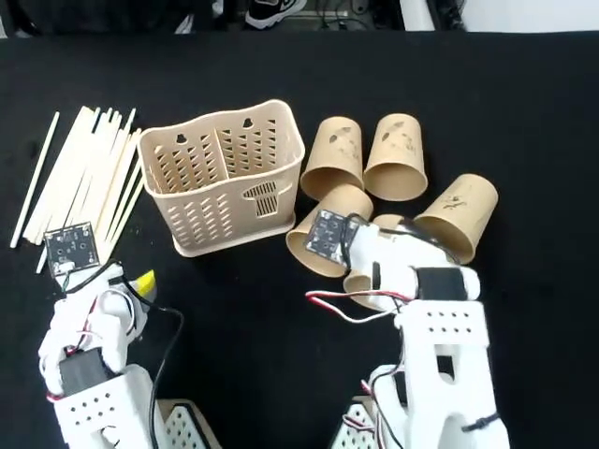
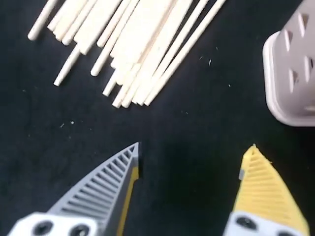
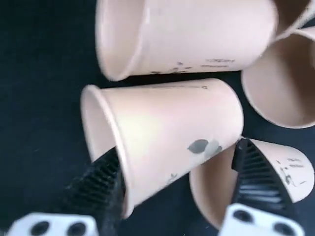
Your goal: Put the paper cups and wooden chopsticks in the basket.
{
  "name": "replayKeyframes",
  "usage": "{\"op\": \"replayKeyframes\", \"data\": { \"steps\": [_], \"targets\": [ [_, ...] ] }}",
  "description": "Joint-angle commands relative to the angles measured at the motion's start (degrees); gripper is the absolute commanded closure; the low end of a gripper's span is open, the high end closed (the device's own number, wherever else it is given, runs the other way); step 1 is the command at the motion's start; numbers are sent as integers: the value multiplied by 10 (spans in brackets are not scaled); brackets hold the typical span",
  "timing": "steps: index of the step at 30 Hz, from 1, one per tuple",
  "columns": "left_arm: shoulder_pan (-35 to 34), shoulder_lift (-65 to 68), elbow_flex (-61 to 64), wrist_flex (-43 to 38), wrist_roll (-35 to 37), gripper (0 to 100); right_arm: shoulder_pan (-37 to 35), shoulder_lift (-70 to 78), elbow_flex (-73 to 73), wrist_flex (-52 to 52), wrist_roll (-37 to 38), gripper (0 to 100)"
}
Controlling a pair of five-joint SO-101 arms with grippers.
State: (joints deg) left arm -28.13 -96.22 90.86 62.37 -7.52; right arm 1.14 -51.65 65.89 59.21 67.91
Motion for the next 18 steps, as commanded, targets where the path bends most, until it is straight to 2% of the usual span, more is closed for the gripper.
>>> {"op": "replayKeyframes", "data": {
  "steps": [1, 3, 5, 9, 11, 16, 18],
  "targets": [
    [-5, -5, 5, -11, -5, 679, 16, 0, 76, -150, 7, 681],
    [-5, -5, 7, -14, -5, 679, 17, -1, 106, -195, 4, 694],
    [-3, -5, 7, -14, -5, 679, 24, -2, 120, -230, 4, 757],
    [-5, -5, 7, -14, -5, 679, 48, -3, 118, -283, 4, 987],
    [-5, -5, 7, -14, -5, 679, 61, -15, 122, -297, 4, 957],
    [-4, -5, 8, -15, -5, 679, 72, -116, 138, -276, -2, 987],
    [-4, -5, 9, -15, -5, 679, 72, -178, 133, -236, -47, 988]
  ]
}}
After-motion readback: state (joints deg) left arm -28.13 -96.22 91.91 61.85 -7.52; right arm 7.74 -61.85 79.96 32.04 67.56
